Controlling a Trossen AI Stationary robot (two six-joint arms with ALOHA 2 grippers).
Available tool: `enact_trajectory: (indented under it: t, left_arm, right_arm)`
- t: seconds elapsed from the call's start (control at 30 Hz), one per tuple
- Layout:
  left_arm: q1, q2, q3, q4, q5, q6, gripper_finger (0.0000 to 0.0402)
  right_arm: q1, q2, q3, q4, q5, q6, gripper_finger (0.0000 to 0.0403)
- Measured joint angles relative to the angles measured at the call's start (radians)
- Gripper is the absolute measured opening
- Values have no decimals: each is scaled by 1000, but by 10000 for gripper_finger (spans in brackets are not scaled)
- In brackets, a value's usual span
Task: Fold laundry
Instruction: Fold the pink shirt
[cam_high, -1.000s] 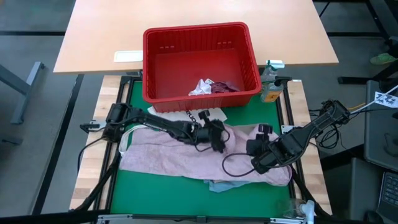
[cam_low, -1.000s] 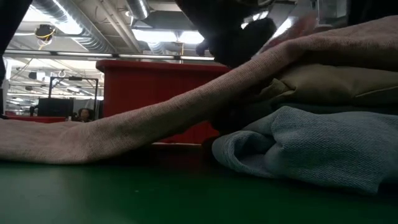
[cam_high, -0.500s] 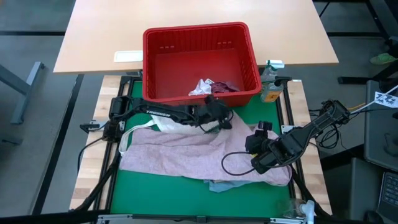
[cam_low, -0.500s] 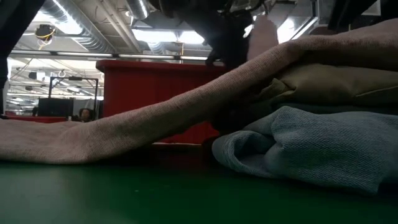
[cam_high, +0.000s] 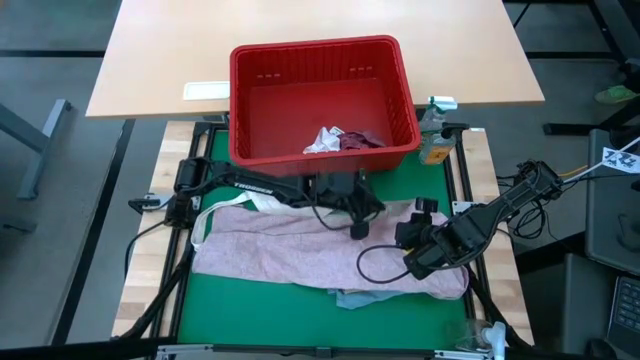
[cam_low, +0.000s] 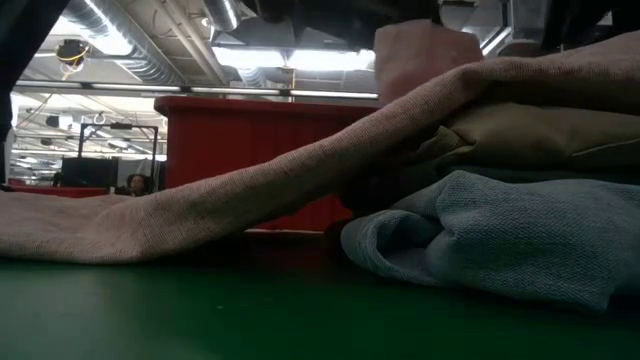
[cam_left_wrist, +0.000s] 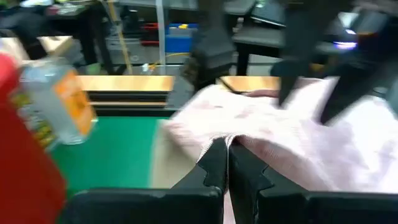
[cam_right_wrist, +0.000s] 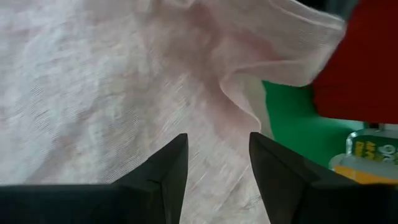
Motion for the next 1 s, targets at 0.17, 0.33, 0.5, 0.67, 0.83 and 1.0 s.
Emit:
enact_trajectory:
  t: [0.17, 0.33, 0.5, 0.67, 0.83, 1.0]
  left_arm:
    - [-57, 1, 0, 0, 6, 2, 3]
    - [-101, 2, 0, 0, 3, 2, 4]
    - [-141, 3, 0, 5, 2, -2, 4]
    - [-184, 3, 0, 4, -24, -3, 4]
    - [-217, 4, 0, 4, -61, -4, 4]
    - [-239, 39, 0, 6, -62, -9, 4]
  right_arm:
    - [0, 0, 0, 1, -28, 43, 170]
    - [0, 0, 0, 2, -30, 79, 170]
    - [0, 0, 0, 2, -82, 79, 170]
    - [1, 0, 0, 2, -115, 78, 170]
    - [1, 0, 0, 2, -148, 78, 170]
    - [1, 0, 0, 1, -225, 77, 170]
